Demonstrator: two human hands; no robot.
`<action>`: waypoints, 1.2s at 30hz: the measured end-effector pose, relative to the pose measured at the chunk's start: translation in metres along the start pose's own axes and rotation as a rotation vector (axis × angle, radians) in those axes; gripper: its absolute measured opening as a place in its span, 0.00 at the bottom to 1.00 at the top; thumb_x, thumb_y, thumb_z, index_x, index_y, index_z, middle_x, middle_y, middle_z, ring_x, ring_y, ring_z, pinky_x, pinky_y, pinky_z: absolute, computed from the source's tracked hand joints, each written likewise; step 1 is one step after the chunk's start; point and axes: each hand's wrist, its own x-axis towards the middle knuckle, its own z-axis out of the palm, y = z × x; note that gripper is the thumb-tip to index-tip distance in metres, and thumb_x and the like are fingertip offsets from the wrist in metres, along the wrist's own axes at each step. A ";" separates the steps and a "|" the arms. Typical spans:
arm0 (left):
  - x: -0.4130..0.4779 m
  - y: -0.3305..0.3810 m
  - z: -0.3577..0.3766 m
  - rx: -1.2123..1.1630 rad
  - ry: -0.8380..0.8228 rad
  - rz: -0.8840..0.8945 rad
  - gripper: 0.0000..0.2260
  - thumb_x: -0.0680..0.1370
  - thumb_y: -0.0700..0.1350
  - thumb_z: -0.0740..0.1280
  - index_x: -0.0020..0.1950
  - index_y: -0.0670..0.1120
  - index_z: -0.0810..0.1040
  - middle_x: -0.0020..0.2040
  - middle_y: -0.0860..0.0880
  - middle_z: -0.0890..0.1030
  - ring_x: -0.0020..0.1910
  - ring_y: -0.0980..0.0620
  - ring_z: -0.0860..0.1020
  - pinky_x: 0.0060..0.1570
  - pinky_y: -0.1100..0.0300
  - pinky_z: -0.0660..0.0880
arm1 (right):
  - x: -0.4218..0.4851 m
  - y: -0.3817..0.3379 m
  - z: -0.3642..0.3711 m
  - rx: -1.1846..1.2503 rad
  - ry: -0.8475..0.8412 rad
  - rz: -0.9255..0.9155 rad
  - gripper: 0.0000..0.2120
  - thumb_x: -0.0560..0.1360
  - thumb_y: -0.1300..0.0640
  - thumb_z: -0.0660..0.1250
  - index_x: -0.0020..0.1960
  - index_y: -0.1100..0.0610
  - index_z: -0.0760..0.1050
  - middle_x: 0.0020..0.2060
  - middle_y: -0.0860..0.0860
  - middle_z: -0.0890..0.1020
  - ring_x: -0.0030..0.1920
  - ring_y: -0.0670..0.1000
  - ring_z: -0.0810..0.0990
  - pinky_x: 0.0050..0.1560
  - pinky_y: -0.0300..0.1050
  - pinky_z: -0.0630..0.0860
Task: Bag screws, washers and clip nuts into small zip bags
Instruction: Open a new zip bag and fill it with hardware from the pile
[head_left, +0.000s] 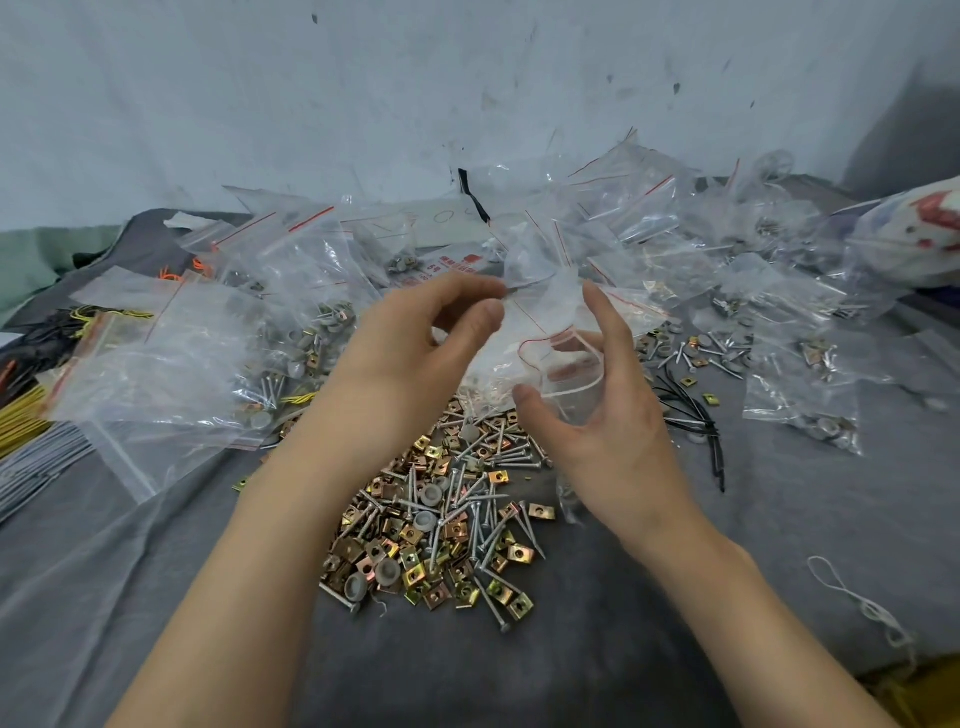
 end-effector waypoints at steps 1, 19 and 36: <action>0.001 -0.007 -0.001 0.023 -0.009 -0.032 0.08 0.81 0.50 0.65 0.59 0.56 0.79 0.49 0.58 0.82 0.49 0.61 0.79 0.46 0.67 0.76 | 0.000 0.001 0.001 -0.008 0.001 0.019 0.42 0.68 0.35 0.68 0.76 0.32 0.51 0.63 0.41 0.76 0.62 0.39 0.75 0.56 0.22 0.67; -0.009 -0.074 0.017 0.741 -0.375 -0.264 0.15 0.84 0.48 0.58 0.69 0.48 0.73 0.65 0.46 0.77 0.64 0.45 0.73 0.64 0.48 0.70 | 0.007 0.006 -0.013 0.056 0.055 -0.008 0.37 0.74 0.42 0.70 0.78 0.37 0.55 0.54 0.39 0.77 0.56 0.41 0.77 0.55 0.34 0.74; -0.009 -0.073 0.023 0.599 -0.401 -0.227 0.11 0.82 0.44 0.62 0.64 0.52 0.74 0.63 0.51 0.77 0.64 0.49 0.72 0.66 0.48 0.68 | 0.013 0.011 -0.023 0.013 0.081 -0.035 0.38 0.71 0.37 0.66 0.76 0.34 0.52 0.54 0.38 0.77 0.57 0.41 0.77 0.52 0.29 0.73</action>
